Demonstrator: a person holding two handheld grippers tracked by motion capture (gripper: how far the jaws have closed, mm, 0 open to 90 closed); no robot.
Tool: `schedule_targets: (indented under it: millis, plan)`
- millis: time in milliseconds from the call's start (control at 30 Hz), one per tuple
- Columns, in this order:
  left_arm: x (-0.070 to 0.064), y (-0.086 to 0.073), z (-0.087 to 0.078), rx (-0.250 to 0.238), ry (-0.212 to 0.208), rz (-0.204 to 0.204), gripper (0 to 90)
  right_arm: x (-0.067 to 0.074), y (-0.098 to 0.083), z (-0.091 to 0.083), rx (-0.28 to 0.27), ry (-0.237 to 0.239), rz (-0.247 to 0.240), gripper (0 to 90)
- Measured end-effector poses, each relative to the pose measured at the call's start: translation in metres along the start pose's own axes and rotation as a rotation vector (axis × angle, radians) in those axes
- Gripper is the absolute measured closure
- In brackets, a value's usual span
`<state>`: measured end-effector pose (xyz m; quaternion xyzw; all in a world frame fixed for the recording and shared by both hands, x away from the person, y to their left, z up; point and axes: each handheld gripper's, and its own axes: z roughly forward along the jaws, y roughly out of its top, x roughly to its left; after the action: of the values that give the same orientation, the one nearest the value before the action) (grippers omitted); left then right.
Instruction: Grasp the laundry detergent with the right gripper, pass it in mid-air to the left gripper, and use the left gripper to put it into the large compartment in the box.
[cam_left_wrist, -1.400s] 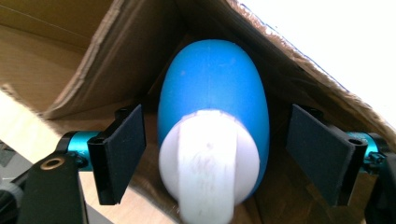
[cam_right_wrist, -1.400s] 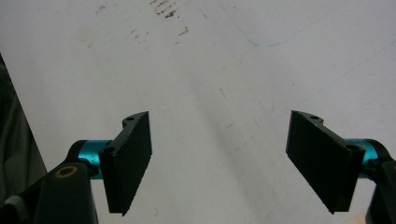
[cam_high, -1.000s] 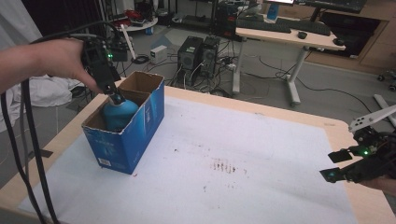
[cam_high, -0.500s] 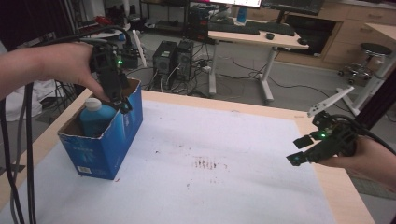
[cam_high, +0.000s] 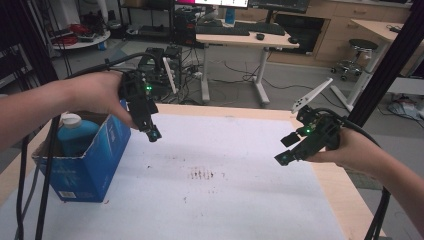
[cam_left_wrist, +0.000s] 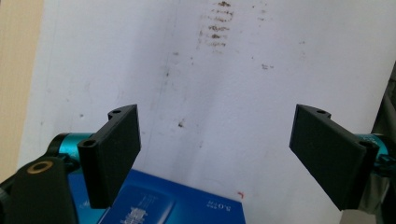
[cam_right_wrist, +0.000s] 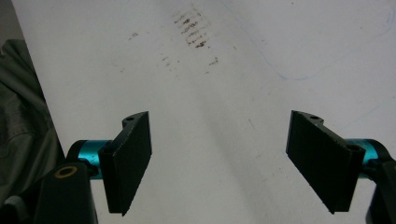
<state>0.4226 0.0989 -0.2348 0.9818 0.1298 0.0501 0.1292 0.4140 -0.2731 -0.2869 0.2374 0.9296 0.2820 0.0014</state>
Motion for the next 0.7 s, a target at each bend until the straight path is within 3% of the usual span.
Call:
schedule_targets:
  millis: [433, 700]
  plan:
    - [-0.003, 0.013, 0.018, 0.013, -0.013, 0.031, 16.6, -0.002, 0.002, 0.002, 0.009, 0.008, 0.001, 22.2]
    - [-0.004, 0.011, 0.026, 0.025, -0.007, 0.031, 16.7, -0.001, 0.004, 0.006, 0.026, 0.016, -0.010, 22.2]
